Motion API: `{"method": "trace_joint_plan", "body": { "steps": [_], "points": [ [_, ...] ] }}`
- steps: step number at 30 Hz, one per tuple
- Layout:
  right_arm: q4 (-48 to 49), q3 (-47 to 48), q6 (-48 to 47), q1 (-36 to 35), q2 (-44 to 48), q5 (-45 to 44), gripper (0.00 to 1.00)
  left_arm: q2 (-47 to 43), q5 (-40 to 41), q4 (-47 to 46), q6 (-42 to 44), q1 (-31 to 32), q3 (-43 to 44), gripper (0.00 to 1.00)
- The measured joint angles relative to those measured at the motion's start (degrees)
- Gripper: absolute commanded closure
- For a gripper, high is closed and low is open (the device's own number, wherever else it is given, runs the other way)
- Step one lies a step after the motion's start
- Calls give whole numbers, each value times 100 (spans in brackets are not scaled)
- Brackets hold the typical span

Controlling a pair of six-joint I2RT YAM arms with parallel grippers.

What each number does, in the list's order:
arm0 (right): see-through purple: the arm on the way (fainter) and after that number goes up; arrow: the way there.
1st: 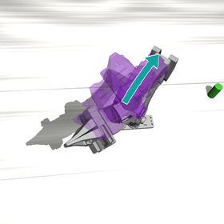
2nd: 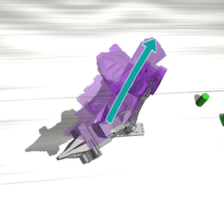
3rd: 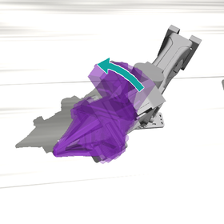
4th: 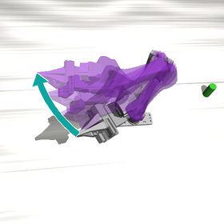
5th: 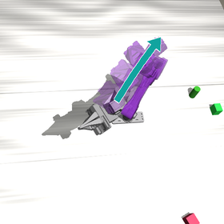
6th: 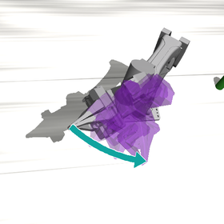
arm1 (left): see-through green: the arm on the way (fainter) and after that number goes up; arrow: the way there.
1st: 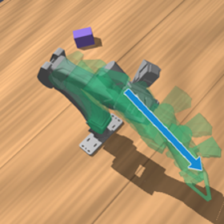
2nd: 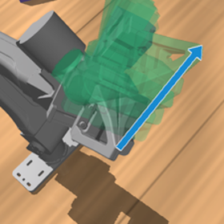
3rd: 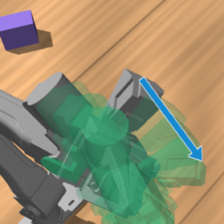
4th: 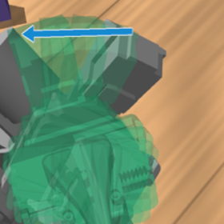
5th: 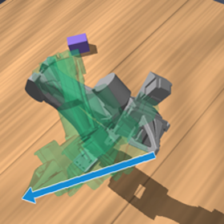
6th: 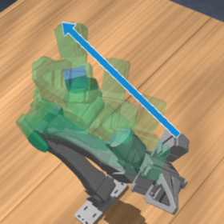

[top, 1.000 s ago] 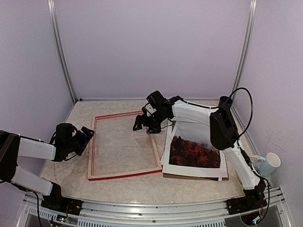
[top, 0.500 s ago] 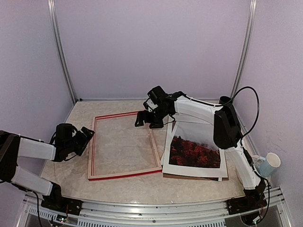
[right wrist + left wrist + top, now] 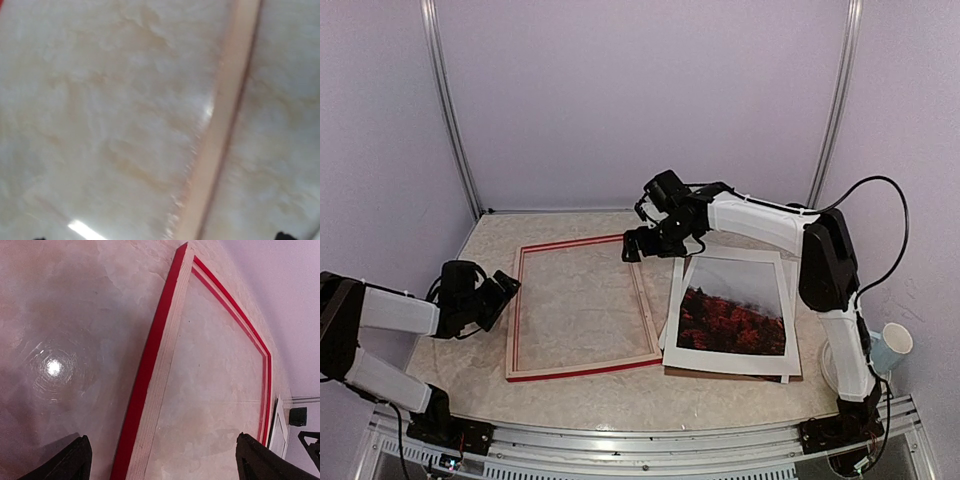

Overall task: Put the photo into the frame
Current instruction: Place the glass panel at the frame body, then move the frame body to the center of the board.

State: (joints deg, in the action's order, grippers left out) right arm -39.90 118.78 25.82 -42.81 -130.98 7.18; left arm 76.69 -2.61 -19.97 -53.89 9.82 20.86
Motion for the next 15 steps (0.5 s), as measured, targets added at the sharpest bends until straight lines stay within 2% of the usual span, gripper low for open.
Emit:
{"method": "trace_joint_plan", "body": {
  "steps": [7,12,15],
  "points": [
    [87,-1128,-343,0,531,-424,1,275,13,138,129,2,146,6],
    [168,-1952,-435,0,894,-704,1,535,33,162,223,2,345,13],
    [284,-2354,-466,0,1150,-815,1,695,52,164,291,2,466,29]
  ]
}}
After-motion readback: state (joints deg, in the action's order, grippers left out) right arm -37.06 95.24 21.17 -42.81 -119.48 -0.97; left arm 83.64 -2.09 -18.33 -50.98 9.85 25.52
